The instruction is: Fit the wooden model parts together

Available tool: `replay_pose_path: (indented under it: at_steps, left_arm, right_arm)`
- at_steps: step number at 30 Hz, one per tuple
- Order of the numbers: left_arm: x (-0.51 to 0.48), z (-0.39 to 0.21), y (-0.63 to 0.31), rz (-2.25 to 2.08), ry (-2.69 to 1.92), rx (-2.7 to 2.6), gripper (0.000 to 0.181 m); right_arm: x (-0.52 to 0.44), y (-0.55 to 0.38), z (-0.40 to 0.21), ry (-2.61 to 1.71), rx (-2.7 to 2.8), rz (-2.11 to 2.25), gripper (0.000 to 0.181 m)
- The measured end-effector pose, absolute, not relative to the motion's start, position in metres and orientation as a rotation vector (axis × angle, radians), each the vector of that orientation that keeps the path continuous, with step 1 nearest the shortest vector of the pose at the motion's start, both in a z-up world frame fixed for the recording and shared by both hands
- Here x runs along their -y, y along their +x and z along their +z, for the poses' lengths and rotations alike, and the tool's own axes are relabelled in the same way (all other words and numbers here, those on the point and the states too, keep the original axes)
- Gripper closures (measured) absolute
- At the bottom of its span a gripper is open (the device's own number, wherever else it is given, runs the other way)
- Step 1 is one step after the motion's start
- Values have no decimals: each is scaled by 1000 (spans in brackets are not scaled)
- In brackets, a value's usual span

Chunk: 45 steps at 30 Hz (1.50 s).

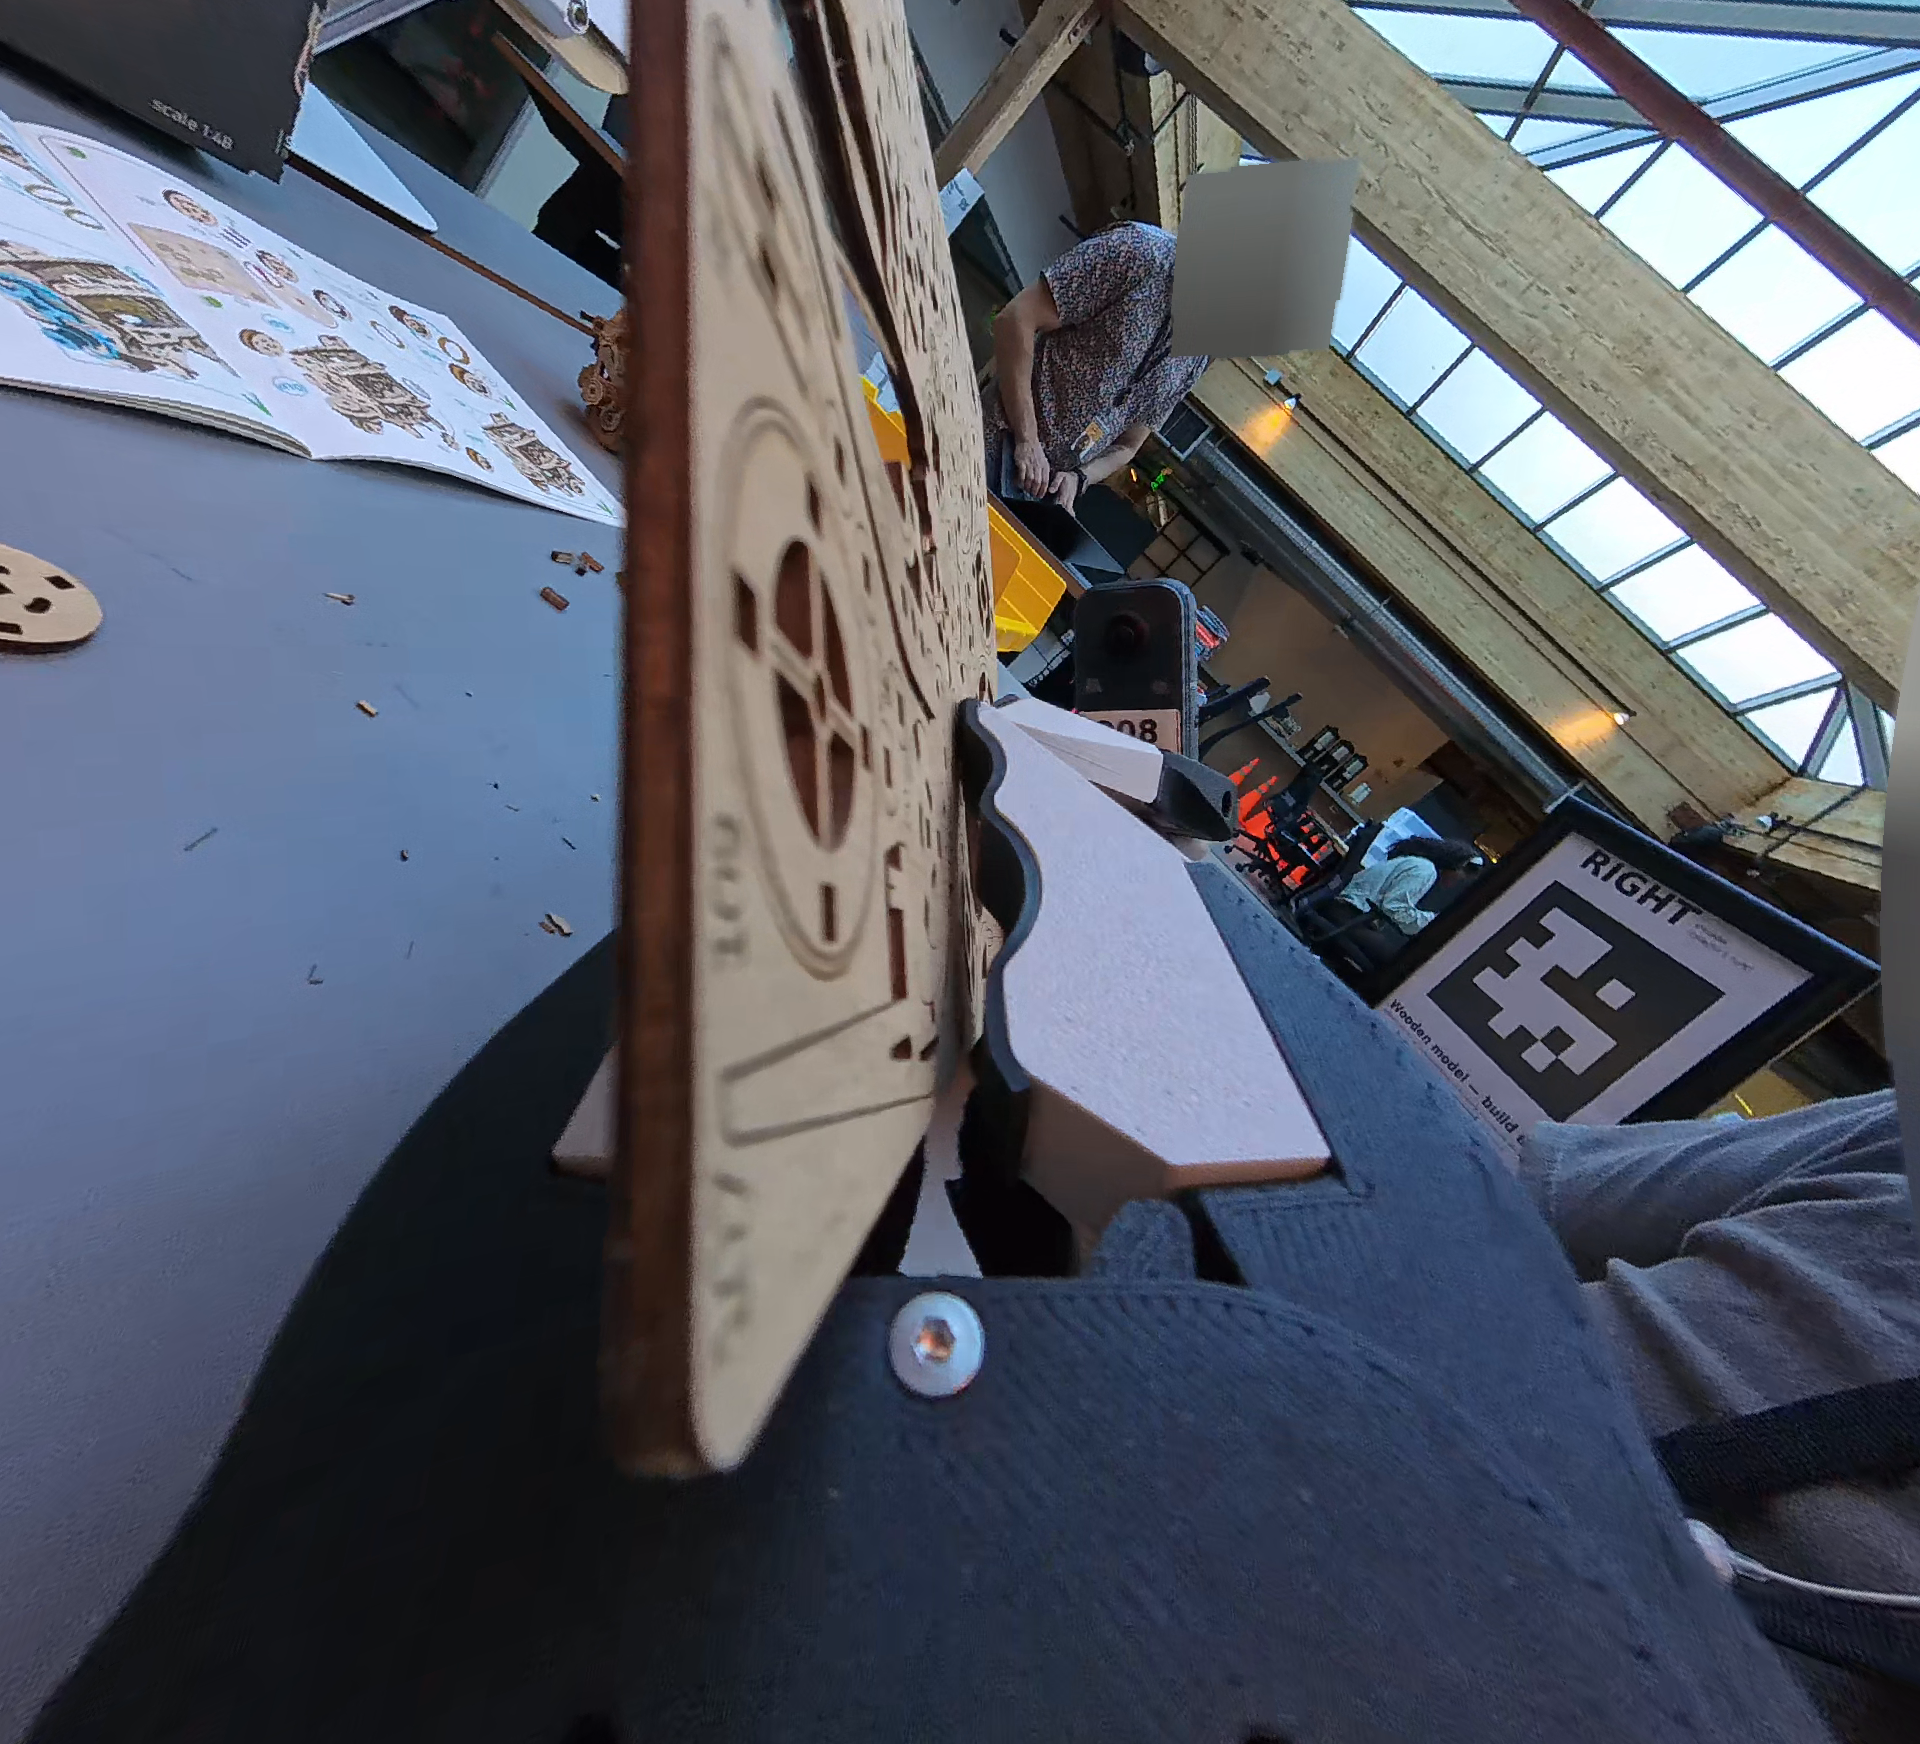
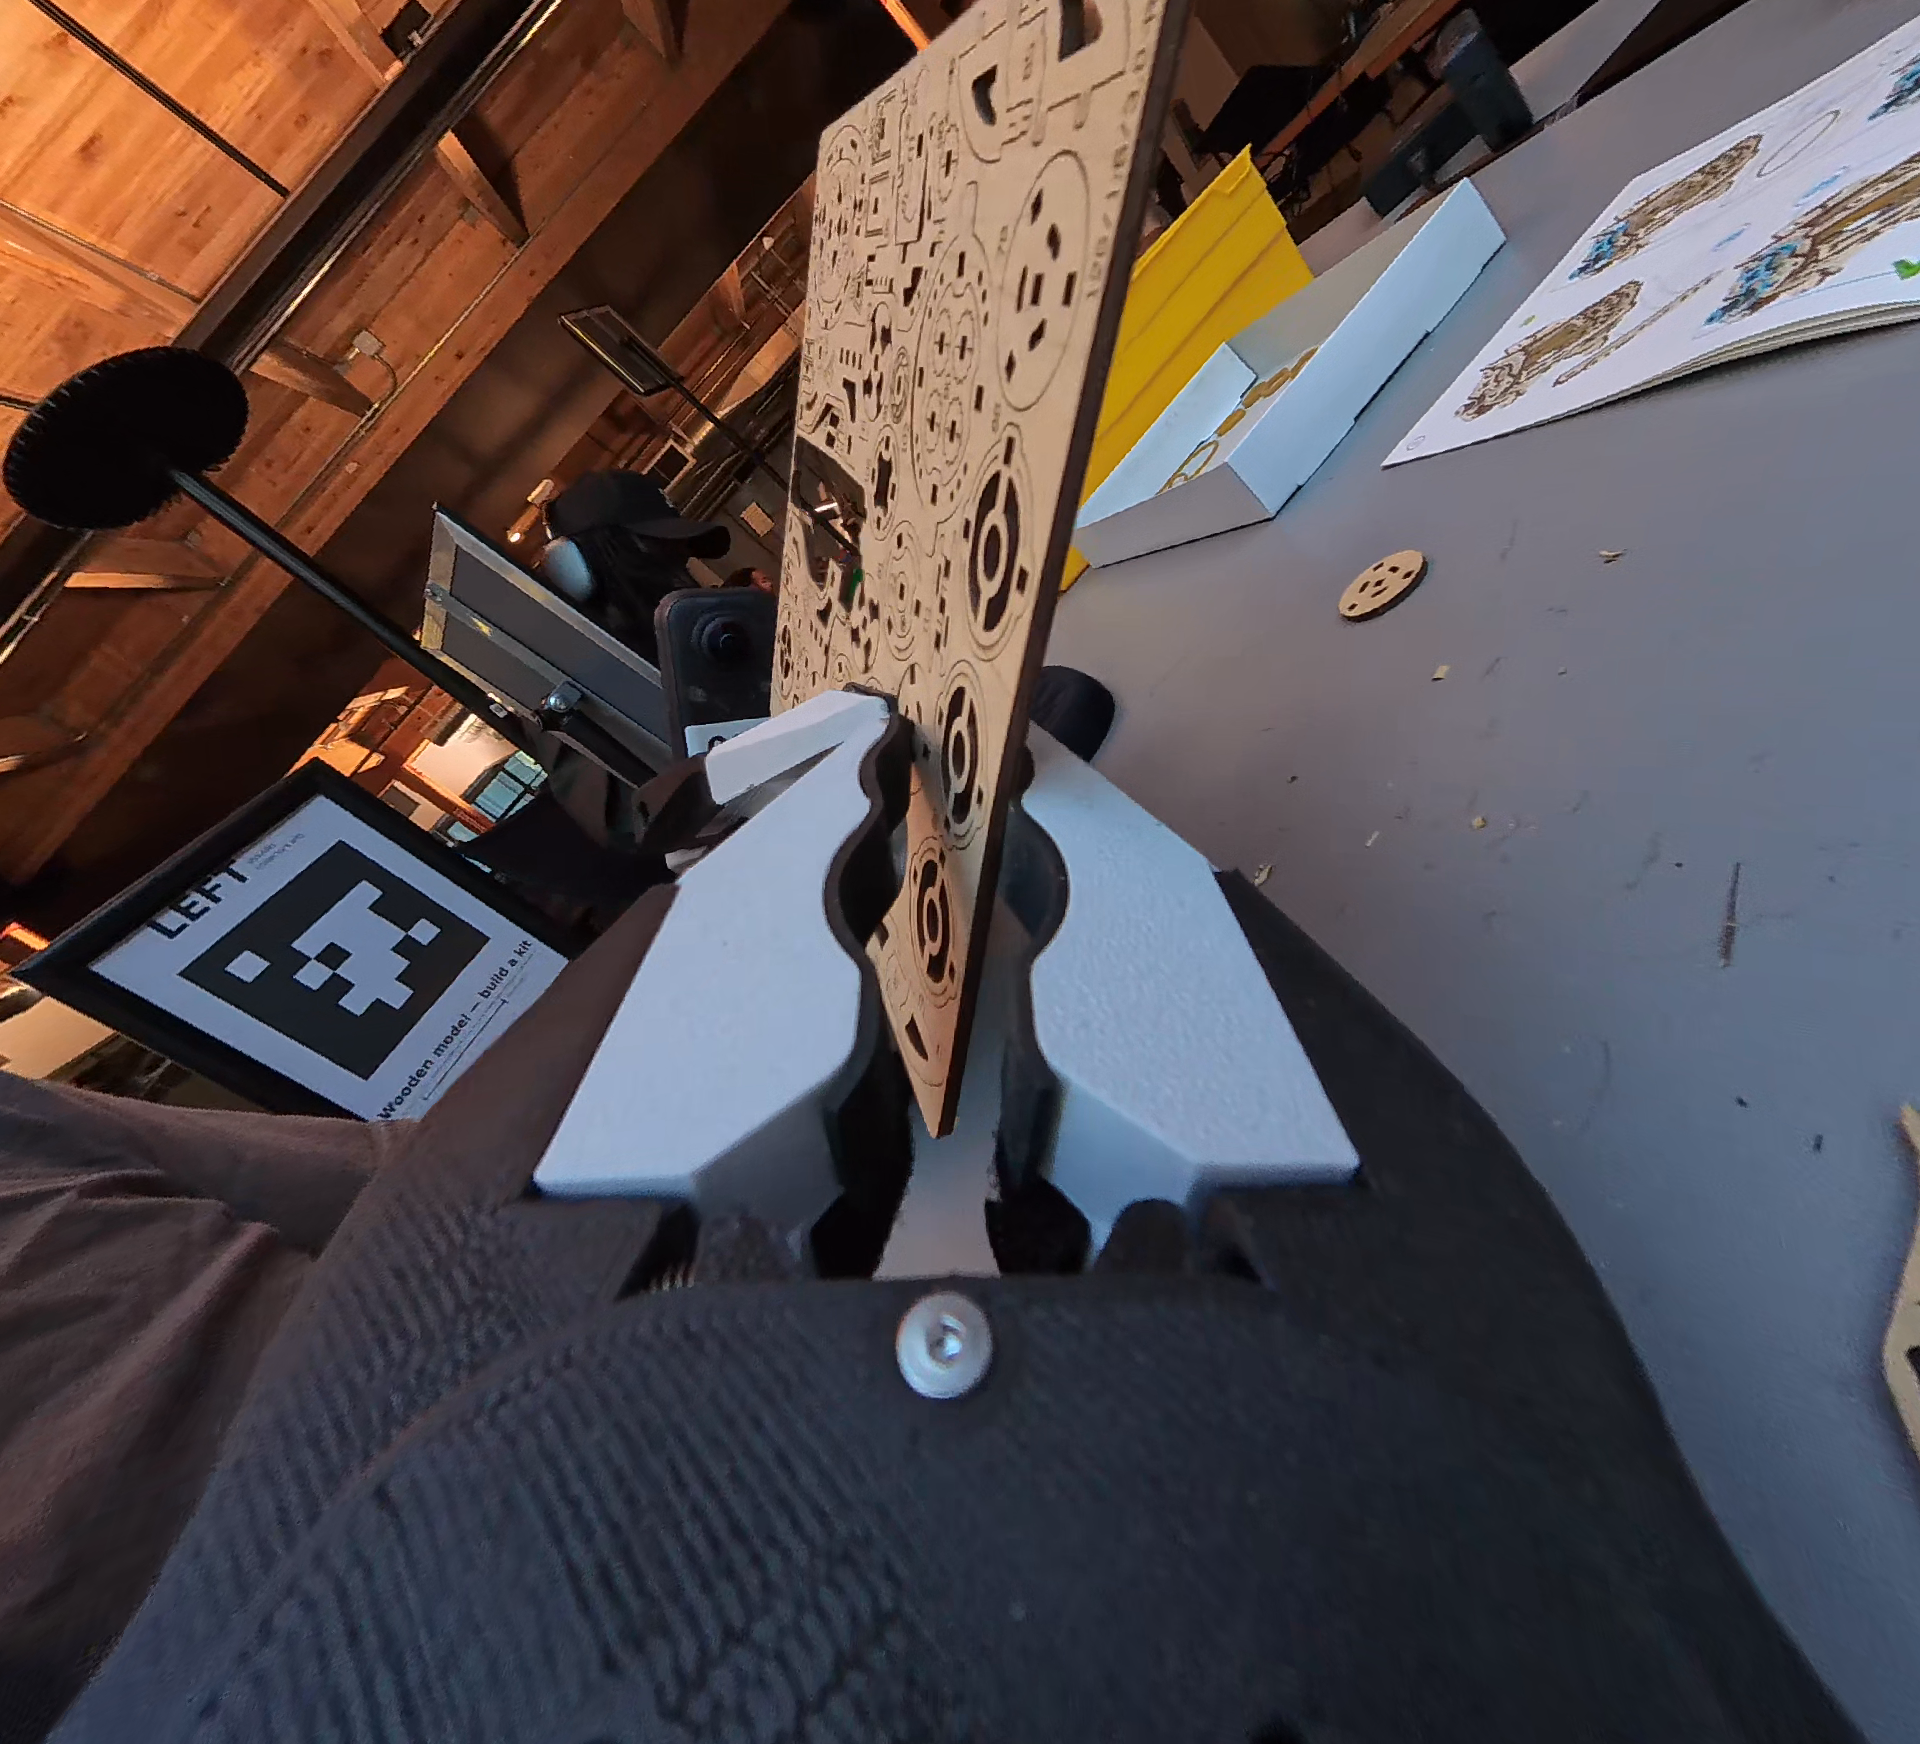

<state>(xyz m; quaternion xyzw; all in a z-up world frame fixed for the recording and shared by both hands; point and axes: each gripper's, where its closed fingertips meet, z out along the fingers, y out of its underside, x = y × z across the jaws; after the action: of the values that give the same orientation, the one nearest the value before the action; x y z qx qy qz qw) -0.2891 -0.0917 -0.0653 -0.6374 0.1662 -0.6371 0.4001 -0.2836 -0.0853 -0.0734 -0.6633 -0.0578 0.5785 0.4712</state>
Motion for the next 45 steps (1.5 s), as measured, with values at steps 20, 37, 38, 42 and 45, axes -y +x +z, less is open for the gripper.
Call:
replay_pose_path:
  at_steps: [20,37,38,42,45]
  left_arm:
    - [107,-61,-284,-1791,-1601,-591,180]
    - [107,-61,-283,-1824,-1582,-569,180]
    - [107,-61,-283,-1820,-1581,-574,181]
    - [108,-60,-284,-1802,-1575,-595,180]
    - [108,-60,-283,-1767,-1580,-604,180]
  right_arm:
    - [97,-280,-55,-1487,170,1572,181]
    - [97,-278,-54,-1477,161,1600,181]
    - [98,-278,-54,-1477,160,1605,181]
    - [98,-278,-52,-1467,164,1595,181]
    - [96,-278,-53,-1475,157,1604,181]
